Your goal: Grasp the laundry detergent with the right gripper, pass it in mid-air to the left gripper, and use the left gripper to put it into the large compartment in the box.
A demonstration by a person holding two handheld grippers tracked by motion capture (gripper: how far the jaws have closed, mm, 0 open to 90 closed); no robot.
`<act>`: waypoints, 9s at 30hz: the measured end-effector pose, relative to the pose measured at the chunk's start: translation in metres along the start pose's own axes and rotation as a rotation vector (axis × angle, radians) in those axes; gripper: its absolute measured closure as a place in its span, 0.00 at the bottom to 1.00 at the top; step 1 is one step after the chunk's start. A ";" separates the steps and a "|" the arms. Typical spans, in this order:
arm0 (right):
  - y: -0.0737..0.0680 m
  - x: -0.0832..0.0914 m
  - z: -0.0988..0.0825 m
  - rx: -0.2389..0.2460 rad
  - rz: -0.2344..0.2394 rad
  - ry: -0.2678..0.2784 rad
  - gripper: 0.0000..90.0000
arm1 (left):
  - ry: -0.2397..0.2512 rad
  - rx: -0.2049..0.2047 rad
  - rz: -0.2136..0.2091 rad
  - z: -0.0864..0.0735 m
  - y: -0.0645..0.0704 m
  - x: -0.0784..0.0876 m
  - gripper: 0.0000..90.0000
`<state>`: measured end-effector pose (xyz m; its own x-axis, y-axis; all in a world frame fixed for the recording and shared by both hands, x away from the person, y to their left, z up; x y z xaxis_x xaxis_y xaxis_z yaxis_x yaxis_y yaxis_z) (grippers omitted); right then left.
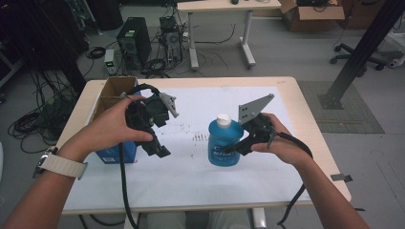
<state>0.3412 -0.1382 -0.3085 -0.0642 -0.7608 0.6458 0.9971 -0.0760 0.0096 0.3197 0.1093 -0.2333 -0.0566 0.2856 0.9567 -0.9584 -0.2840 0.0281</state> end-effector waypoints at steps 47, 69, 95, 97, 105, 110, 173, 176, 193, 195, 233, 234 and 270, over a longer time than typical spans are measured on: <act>-0.023 -0.034 0.055 0.085 0.118 -0.051 0.48 | -0.034 -0.120 -0.024 0.049 0.024 0.011 0.08; -0.028 -0.048 0.066 0.101 0.179 -0.071 0.48 | -0.045 -0.162 -0.029 0.059 0.030 0.005 0.08; -0.028 -0.050 0.069 0.113 0.192 -0.074 0.48 | -0.064 -0.183 -0.029 0.059 0.029 -0.001 0.13; -0.028 -0.050 0.069 0.113 0.192 -0.074 0.48 | -0.063 -0.185 -0.030 0.059 0.029 -0.001 0.14; -0.028 -0.050 0.069 0.110 0.193 -0.070 0.48 | -0.057 -0.189 -0.039 0.059 0.029 -0.001 0.20; -0.027 -0.050 0.068 0.111 0.186 -0.073 0.48 | -0.058 -0.192 -0.041 0.059 0.029 -0.002 0.25; -0.024 -0.042 0.053 0.058 0.162 -0.049 0.21 | -0.124 -0.144 0.039 0.057 0.029 -0.001 0.42; -0.020 -0.036 0.042 0.036 0.153 -0.040 0.17 | -0.135 -0.124 0.053 0.053 0.027 0.004 0.42; -0.008 0.006 0.009 -0.003 0.011 -0.101 0.07 | -0.148 0.039 0.148 0.049 0.006 0.048 0.42; -0.007 0.011 0.007 -0.005 -0.007 -0.107 0.03 | -0.158 0.071 0.159 0.051 0.002 0.055 0.42; 0.006 0.062 -0.033 -0.032 -0.090 -0.276 0.03 | -0.050 1.056 0.404 0.003 -0.080 0.159 0.42; 0.006 0.063 -0.033 -0.032 -0.091 -0.276 0.03 | -0.054 1.067 0.406 0.000 -0.082 0.160 0.42; 0.016 0.055 -0.045 -0.075 -0.091 -0.278 0.03 | -0.066 1.171 0.471 -0.073 -0.128 0.117 0.42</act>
<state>0.3522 -0.2103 -0.3066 -0.1285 -0.5435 0.8295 0.9813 -0.1904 0.0272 0.4154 0.2464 -0.1464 -0.2782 -0.1001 0.9553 -0.0256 -0.9934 -0.1115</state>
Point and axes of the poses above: each handheld gripper's, and its own axes: x roughly backward along the jaws, z roughly out of its top, y roughly to its right, the point moved 3 cm from there along -x, roughly forward along the jaws, and after that the axes turned 3 degrees about x, right-handed, at the moved point
